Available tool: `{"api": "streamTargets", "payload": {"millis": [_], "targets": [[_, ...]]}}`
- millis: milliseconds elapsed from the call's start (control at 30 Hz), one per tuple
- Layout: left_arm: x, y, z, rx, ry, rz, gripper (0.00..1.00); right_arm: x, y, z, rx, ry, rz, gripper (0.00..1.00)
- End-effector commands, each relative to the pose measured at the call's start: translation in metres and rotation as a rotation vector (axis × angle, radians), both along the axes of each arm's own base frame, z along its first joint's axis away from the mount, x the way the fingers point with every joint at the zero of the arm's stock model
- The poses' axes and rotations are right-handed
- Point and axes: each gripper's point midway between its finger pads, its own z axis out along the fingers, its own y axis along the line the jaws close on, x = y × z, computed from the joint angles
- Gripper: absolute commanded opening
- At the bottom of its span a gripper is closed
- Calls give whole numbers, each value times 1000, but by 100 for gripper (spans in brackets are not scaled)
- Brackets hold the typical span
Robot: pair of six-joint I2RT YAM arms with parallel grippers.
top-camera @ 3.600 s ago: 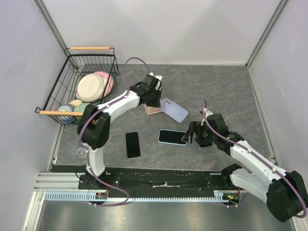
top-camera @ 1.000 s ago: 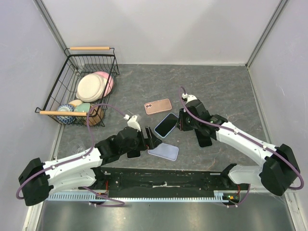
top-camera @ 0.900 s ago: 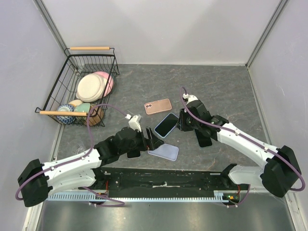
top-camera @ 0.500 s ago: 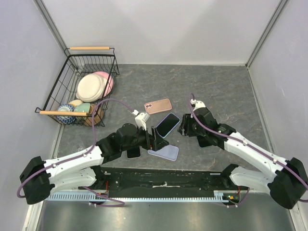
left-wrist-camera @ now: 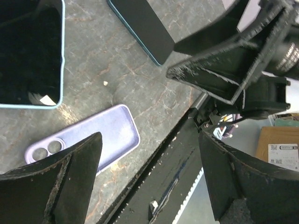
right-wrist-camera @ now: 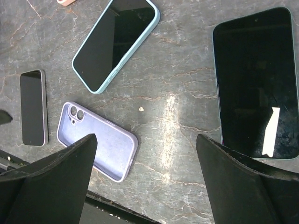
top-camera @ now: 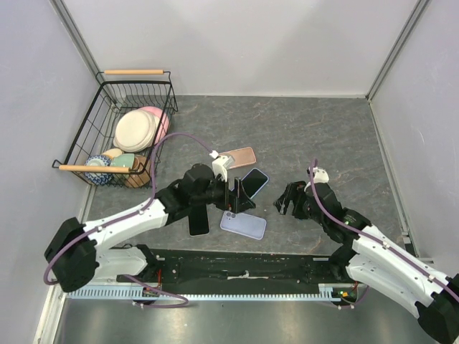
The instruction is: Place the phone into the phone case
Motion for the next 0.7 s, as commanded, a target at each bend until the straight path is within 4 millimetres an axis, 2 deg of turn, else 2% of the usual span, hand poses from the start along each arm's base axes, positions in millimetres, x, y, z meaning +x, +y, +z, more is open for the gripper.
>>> {"api": "streamTargets", "payload": {"millis": [0,133,167,233,267,300,333,400,433,567,667], "targets": [[16,-11,18,-43,-31,-115,90,-1,-8,-6,34,4,-76,95],[43,-11,24,-132,8,-156,90,-3,-12,-11,14,22,-83,95],[54,-8,32,-163,5,-160,89,-3,-13,-12,8,26,-87,96],[65,-9,27,-162,25,-165,89,-4,-15,-13,1,28,-94,96],[73,-10,35,-169,10,-166,89,-3,-16,-12,-2,25,-96,96],[78,-10,25,-142,31,-162,89,-4,-17,-12,-6,23,-95,96],[87,-13,33,-142,13,-162,89,-4,-18,-12,-11,23,-98,96],[93,-17,22,-116,34,-172,89,-4,-21,-11,-22,24,-112,97],[99,-22,26,-117,27,-177,89,-4,-22,-12,-26,26,-118,97],[116,-33,19,-96,46,-188,86,-3,-31,-13,-25,32,-184,96],[131,-44,5,-52,75,-188,86,-6,-36,-18,-11,43,-220,95]]}}
